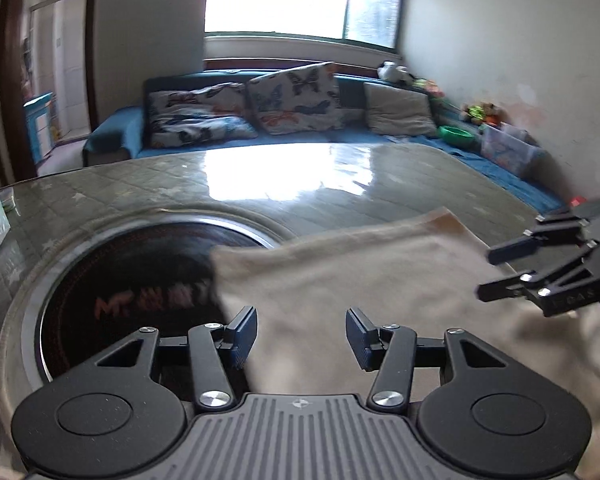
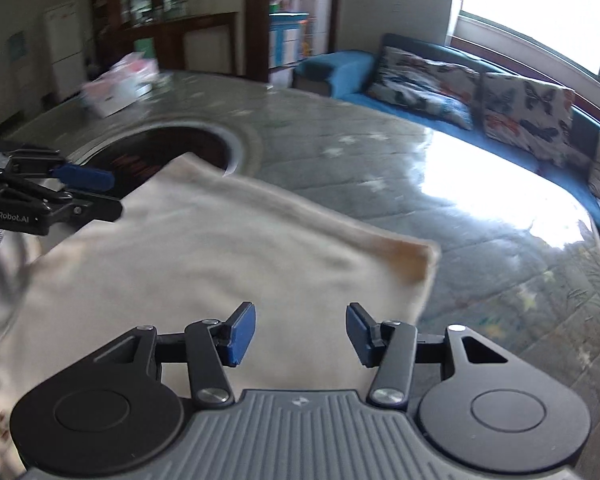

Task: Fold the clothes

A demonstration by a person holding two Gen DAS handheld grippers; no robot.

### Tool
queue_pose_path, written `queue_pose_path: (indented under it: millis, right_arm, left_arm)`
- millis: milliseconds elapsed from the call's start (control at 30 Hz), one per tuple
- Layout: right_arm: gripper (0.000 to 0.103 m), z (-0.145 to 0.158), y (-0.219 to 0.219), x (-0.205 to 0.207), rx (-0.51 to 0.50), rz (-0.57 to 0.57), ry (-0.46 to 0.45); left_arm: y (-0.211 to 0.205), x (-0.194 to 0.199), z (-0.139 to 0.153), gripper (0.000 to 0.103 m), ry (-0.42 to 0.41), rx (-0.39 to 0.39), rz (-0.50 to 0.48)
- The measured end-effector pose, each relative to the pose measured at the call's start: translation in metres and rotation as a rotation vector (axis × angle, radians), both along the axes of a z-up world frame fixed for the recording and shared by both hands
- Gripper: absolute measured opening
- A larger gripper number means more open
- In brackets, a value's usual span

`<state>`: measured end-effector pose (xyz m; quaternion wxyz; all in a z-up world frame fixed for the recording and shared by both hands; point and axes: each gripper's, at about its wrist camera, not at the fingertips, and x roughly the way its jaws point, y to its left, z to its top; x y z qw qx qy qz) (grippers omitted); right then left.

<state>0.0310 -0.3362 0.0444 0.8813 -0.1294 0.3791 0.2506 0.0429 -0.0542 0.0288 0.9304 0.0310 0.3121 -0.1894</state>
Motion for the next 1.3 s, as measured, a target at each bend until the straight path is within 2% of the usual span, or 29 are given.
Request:
queue_pose_path:
  millis: [133,233,333,500,633,900,1000,1133,1300]
  right_arm:
    - [0.054,0.001,0.01,-0.037,-0.01,0.041,0.0]
    - [0.054,0.002,0.017,-0.065,-0.009,0.065,-0.007]
    - [0.054,0.004,0.023,-0.088,0.015,0.075,-0.001]
    - [0.055,-0.001,0.029,-0.114,0.023,0.077,0.019]
    - [0.055,-0.006,0.03,-0.13,0.003,0.065,0.018]
    - [0.055,0.001,0.028,-0.144,0.018,0.056,0.007]
    - [0.055,-0.006,0.032,-0.149,0.004,0.071,0.008]
    - [0.055,0.003,0.032,-0.151,0.006,0.071,-0.02]
    - [0.055,0.014,0.046,-0.151,0.051,0.111,-0.042]
  left_arm:
    - [-0.002,-0.039,-0.005,0.051,-0.019,0.019,-0.038]
    - [0.0,-0.057,-0.003,0.051,-0.036,-0.021,-0.057]
    - [0.001,-0.066,-0.001,0.05,-0.04,-0.049,-0.064]
    - [0.008,-0.066,-0.016,0.05,0.025,-0.056,-0.045]
    - [0.019,-0.073,-0.02,0.046,0.032,-0.068,-0.022]
    - [0.044,-0.092,-0.016,0.047,0.026,-0.095,0.07]
    - [0.054,-0.106,-0.021,0.047,0.024,-0.055,0.117]
    - [0.07,-0.123,-0.022,0.05,0.002,-0.016,0.178]
    - [0.09,-0.131,-0.022,0.05,-0.004,-0.018,0.272]
